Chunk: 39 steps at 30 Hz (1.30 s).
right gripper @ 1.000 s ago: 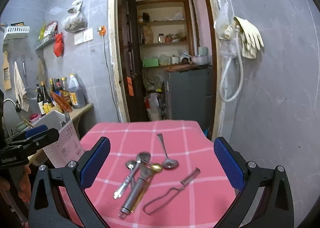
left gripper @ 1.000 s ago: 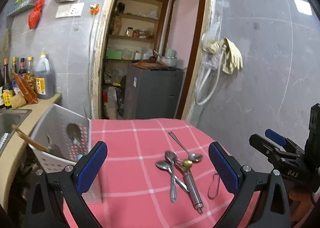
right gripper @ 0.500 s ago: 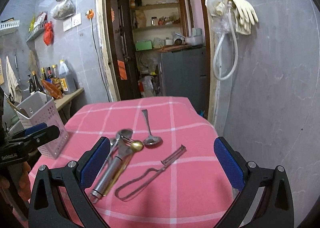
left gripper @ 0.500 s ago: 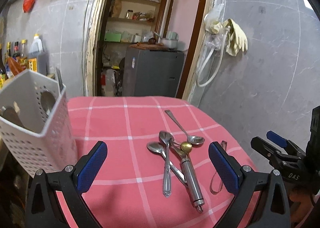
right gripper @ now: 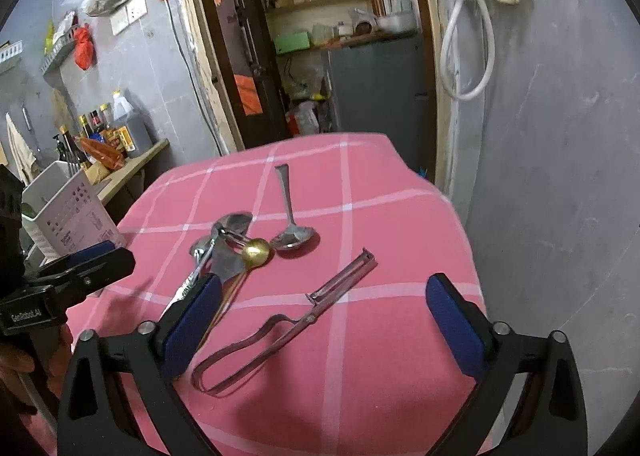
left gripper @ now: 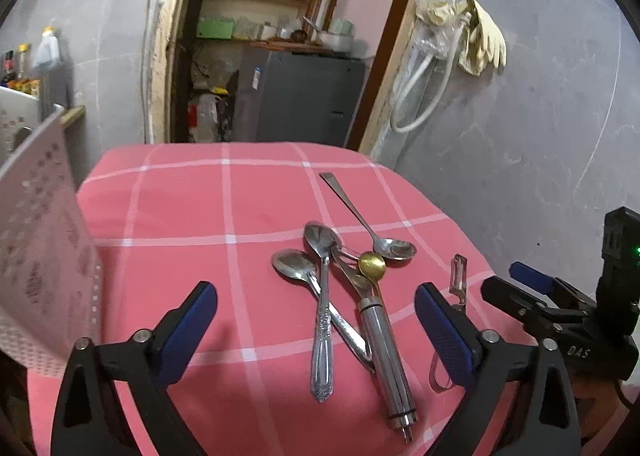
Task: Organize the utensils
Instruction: 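Move both tools back over the utensils on the table, then close the left tool on a steel spoon while the right tool grasps the metal peeler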
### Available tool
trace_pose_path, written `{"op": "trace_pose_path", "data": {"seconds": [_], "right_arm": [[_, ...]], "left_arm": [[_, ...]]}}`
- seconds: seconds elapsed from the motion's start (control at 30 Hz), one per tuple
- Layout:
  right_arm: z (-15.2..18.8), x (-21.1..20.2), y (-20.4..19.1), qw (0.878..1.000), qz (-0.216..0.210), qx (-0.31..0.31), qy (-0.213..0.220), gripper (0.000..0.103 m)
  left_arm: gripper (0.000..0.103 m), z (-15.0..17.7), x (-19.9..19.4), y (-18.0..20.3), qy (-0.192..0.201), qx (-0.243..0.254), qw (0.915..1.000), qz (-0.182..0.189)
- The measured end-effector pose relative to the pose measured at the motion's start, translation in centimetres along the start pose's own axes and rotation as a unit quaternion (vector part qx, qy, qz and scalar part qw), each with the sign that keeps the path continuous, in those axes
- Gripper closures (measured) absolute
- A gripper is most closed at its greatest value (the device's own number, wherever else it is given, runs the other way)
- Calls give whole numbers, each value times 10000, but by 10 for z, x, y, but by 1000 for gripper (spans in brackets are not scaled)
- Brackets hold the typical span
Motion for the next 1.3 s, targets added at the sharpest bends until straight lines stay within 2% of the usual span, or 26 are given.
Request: {"op": "trace_pose_path", "data": {"seconds": [0.13,0.3,0.6,0.7,0.83,0.93,1.07,1.27,1.3], "right_arm": [[4,14,-3,9997,-39,-19,-220,26],[9,28,-4,9987,-63,45,-509,35],[8,44,-6,9967,-224,192,-753,36],[7,47,-8,9959,-324,228,-811,36],[5,56,-12,9941,-460,320,-927,48],[4,64,-15,9919,-519,409,-1088,56],[4,72,-19,9890,-424,375,-1366,64],[6,78,-20,9846,-350,448,-1650,77],[7,79,-19,9835,-358,537,-1689,83]], "left_arm": [[27,2,20,-3,-290,-114,9995,105],[46,5,41,-7,-622,-344,9973,206],[75,17,65,-17,-1153,-856,9890,344],[81,19,66,-16,-1247,-875,9877,366],[93,22,66,-10,-1461,-872,9846,413],[94,22,66,-7,-1591,-868,9827,373],[94,24,62,-9,-1740,-1129,9772,447],[101,31,53,-13,-1810,-1457,9697,755],[101,32,52,-13,-1828,-1463,9691,772]]}}
Point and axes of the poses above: each gripper's, at about its wrist camera, not at the fingertips, and x roughly the way its jaws point, y to its right, z to its underside, the point moved 7 cm from there along x, roughly the way its jaws point, and after that the axes turned 12 degrees about z, right-handed, at the moved point
